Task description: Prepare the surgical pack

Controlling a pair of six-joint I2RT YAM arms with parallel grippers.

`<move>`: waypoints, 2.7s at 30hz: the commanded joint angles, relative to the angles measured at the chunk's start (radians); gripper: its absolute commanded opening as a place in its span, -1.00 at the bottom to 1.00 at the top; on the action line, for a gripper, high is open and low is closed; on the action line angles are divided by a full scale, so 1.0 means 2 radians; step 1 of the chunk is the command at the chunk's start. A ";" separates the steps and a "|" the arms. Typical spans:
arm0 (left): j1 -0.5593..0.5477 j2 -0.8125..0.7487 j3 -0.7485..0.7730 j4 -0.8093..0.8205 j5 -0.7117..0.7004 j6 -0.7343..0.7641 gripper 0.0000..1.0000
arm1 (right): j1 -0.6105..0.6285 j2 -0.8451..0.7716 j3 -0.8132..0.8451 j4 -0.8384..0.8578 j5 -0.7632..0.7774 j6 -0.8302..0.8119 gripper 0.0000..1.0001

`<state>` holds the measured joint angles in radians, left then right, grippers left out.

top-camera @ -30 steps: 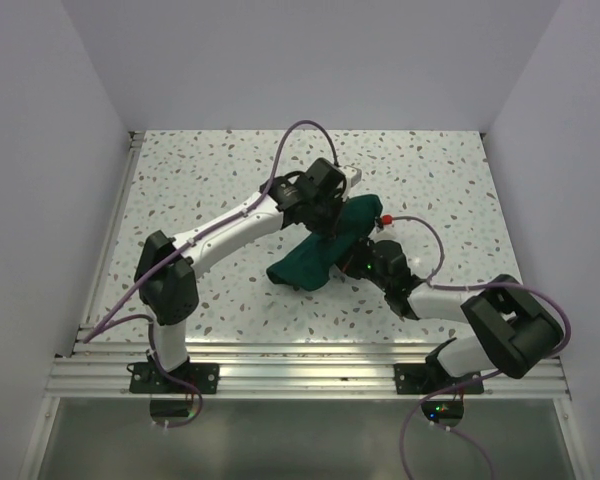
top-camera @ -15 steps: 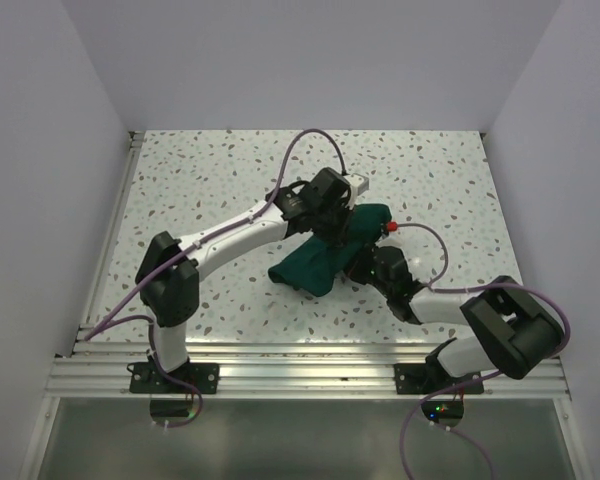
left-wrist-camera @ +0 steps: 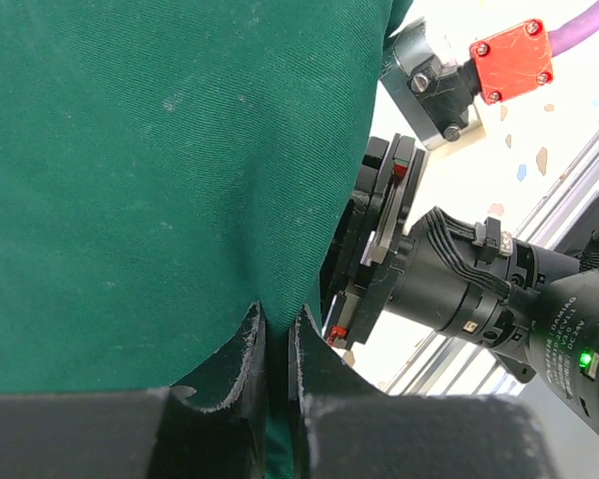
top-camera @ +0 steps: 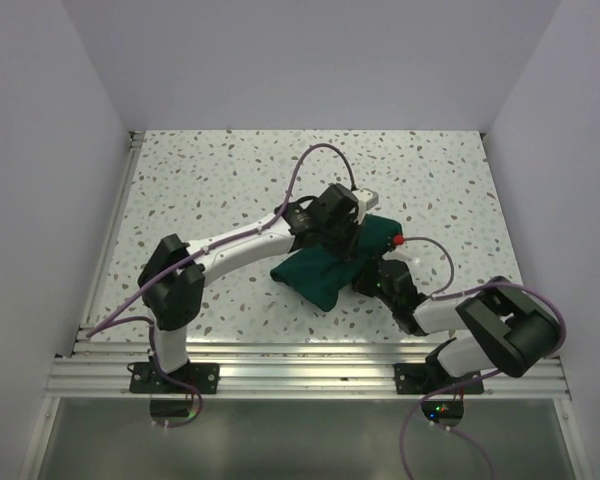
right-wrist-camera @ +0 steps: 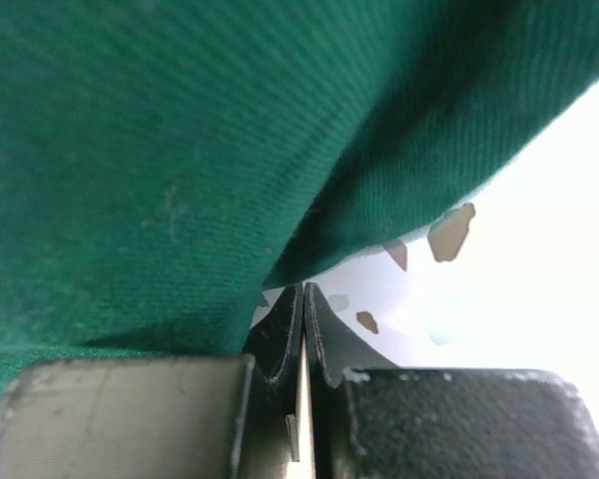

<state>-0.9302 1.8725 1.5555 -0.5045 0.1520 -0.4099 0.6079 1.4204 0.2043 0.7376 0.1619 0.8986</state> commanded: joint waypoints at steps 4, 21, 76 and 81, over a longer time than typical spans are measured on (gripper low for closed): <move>-0.030 -0.001 -0.014 0.064 0.042 -0.024 -1.00 | 0.003 -0.048 0.003 -0.058 0.026 0.005 -1.00; -0.119 0.036 -0.102 0.149 -0.107 -0.031 -1.00 | 0.002 -0.378 0.090 -0.603 0.184 0.031 -1.00; -0.227 -0.027 -0.176 0.042 -0.341 0.035 0.47 | -0.207 -0.130 0.218 -0.488 0.030 -0.126 -0.21; -0.227 -0.056 -0.165 0.024 -0.341 0.016 0.61 | -0.217 -0.133 0.230 -0.508 0.021 -0.131 0.31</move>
<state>-1.3804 1.8381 1.1976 -0.3985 -0.5079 -0.3309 0.1886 1.1641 0.6140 -0.2768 0.2165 0.6624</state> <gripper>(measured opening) 0.791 0.592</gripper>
